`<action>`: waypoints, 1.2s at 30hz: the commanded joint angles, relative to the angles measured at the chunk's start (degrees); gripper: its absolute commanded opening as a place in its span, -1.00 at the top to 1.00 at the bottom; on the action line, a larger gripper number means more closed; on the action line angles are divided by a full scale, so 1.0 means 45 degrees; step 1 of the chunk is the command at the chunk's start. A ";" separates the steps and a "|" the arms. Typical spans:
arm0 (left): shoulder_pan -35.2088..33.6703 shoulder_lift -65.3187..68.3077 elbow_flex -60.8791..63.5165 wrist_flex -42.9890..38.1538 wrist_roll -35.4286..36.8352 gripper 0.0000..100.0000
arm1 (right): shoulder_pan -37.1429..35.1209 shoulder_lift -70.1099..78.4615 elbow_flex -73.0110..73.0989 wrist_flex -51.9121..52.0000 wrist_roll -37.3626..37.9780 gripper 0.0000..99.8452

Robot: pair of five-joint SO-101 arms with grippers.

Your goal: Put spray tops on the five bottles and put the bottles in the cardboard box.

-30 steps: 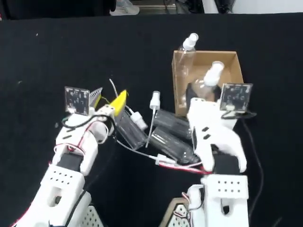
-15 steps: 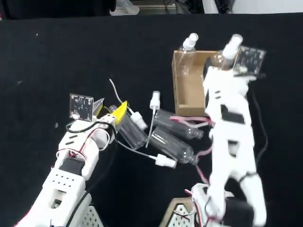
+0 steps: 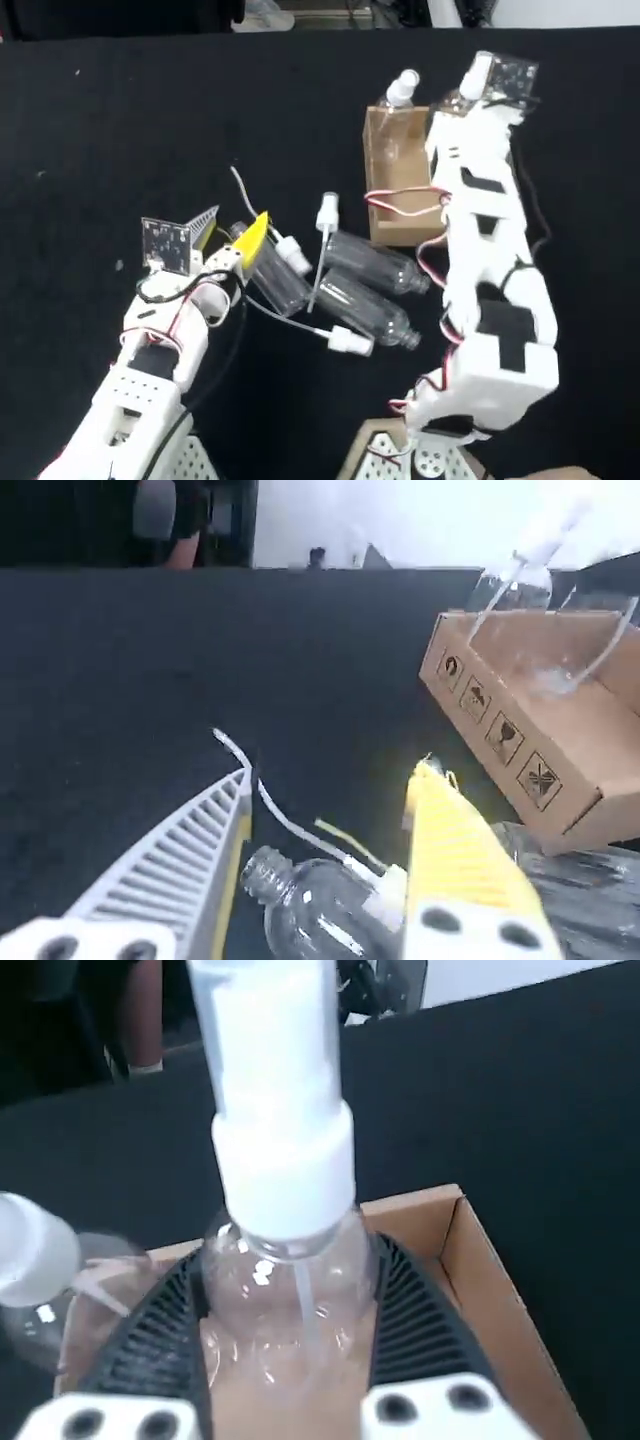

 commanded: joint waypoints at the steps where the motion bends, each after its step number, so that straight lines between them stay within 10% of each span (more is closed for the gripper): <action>1: 0.0186 -0.0156 0.0049 -0.0391 -0.0117 0.52 | -0.0176 0.0107 -0.0694 -0.1231 0.0176 0.98; 36: 0.0205 -0.0156 0.0049 -0.0410 -0.0117 0.52 | -0.0625 0.1670 -0.0322 -0.2657 0.1426 0.98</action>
